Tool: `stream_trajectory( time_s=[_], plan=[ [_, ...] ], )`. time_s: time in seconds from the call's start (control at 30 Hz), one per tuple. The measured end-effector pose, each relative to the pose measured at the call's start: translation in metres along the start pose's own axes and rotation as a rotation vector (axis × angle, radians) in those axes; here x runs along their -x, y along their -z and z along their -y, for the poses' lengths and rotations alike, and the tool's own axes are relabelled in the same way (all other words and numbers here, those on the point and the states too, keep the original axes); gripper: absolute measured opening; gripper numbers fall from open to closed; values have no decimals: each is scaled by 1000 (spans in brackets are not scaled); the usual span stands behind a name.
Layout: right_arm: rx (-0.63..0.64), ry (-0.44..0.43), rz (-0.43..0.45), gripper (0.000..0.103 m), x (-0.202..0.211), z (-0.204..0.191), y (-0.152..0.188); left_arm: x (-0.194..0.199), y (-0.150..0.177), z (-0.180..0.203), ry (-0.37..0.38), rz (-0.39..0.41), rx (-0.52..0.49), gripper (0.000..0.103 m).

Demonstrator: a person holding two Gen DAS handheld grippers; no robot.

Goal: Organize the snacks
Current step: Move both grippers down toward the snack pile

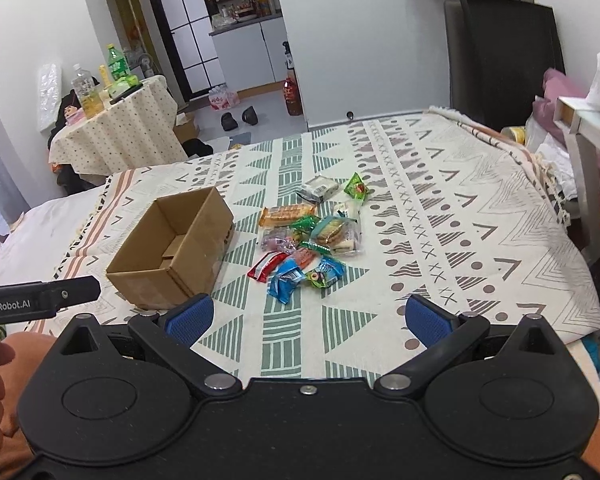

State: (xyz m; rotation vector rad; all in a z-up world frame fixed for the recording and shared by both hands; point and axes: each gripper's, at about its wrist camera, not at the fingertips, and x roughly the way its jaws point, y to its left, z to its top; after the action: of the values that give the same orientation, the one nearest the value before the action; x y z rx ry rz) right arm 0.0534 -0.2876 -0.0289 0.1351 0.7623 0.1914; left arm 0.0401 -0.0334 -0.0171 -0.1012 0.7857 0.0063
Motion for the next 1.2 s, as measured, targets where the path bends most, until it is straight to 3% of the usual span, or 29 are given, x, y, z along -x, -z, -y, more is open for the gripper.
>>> stream_trajectory(
  time_s=[0.2,0.4,0.6,1.2],
  plan=[
    [-66,-45,-11,103,-23,14,-9,-24,-8,11,-2,-1,-5,101],
    [-141,-37,-34,101,-50,29,-18,-49,-15,21,40,-15,-6,100],
    [-195,-43,-76,89,-81,42,-23,-79,-21,34,73,-54,-20,92],
    [-288,-103,-193,71,-174,51,-30,-170,-26,47,148,-167,-16,66]
  ],
)
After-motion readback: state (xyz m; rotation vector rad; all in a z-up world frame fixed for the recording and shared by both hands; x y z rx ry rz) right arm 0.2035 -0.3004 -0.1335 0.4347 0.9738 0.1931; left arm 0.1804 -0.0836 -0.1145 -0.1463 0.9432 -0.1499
